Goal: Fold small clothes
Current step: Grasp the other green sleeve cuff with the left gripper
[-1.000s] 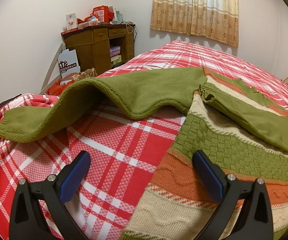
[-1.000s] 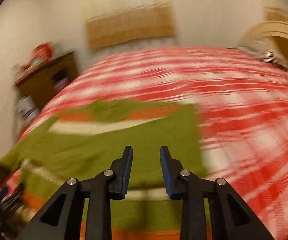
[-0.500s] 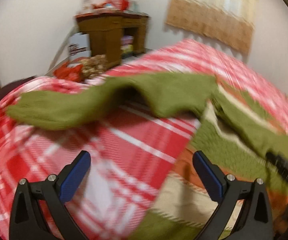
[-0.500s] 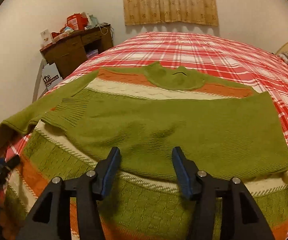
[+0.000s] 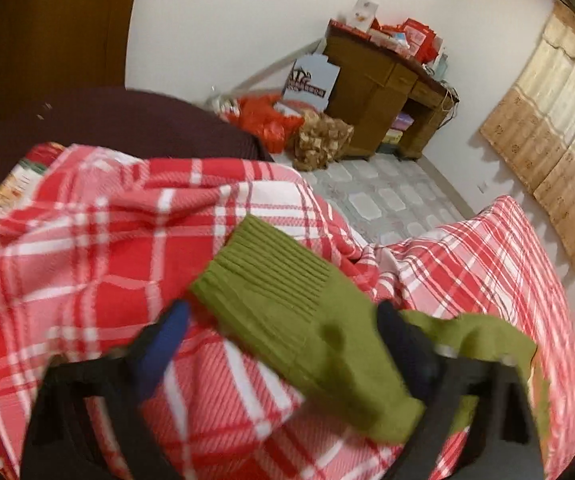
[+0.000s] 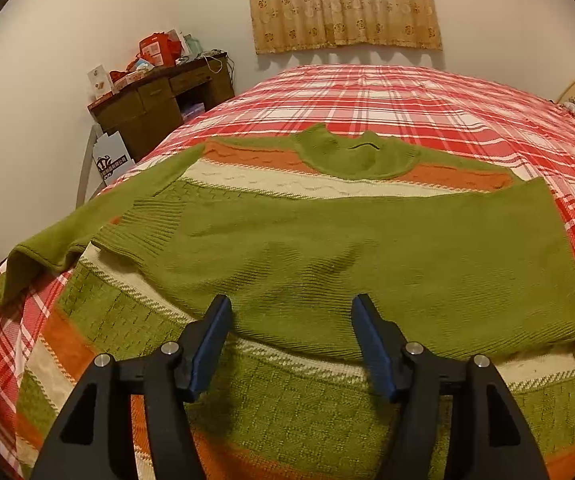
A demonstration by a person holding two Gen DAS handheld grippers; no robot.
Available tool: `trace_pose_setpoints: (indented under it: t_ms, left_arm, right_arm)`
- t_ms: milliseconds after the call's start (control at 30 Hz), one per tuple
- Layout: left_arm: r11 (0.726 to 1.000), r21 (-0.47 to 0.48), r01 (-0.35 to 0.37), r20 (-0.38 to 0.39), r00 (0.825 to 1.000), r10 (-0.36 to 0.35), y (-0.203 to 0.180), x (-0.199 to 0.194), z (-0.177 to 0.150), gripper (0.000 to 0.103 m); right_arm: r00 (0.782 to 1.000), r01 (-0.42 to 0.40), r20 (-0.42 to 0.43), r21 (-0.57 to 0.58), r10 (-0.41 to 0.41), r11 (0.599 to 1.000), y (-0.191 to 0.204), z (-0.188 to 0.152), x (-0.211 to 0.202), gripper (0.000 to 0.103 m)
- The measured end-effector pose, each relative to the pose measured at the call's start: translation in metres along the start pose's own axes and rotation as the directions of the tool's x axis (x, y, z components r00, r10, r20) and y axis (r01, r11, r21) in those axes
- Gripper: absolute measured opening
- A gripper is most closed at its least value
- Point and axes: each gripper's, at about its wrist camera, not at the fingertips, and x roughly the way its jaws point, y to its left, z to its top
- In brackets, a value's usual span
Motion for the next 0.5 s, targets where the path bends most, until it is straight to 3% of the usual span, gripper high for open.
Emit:
trace_pose_setpoints:
  t_ms: [133,200,233,400,500]
  left_arm:
    - [0.999,0.048,-0.016,0.001,1.000,0.016,-0.014,0.008,-0.002,0.048]
    - [0.997,0.073,-0.009,0.014,1.000,0.008,-0.017,0.009,-0.003,0.019]
    - [0.997,0.081,-0.015,0.016,1.000,0.014,-0.019,0.008,-0.004,0.013]
    - [0.989,0.146,-0.038,0.091,0.996,0.025,-0.031,-0.008,-0.004,0.009]
    - [0.971,0.238,-0.003,0.186,0.982,-0.043,-0.060,-0.037,-0.006,0.008]
  right_arm:
    - [1.000,-0.001,0.000,0.001,0.001,1.000,0.001,0.000,0.000,0.065]
    - [1.000,0.000,0.000,0.000,0.000,1.000,0.000,0.000,0.000,0.065]
    - [1.000,0.002,0.000,-0.002,-0.002,1.000,0.001,0.000,0.000,0.065]
    - [1.000,0.003,0.002,-0.006,-0.003,1.000,0.001,-0.001,0.000,0.065]
    - [1.000,0.000,0.003,-0.003,0.000,1.000,0.001,-0.001,0.000,0.065]
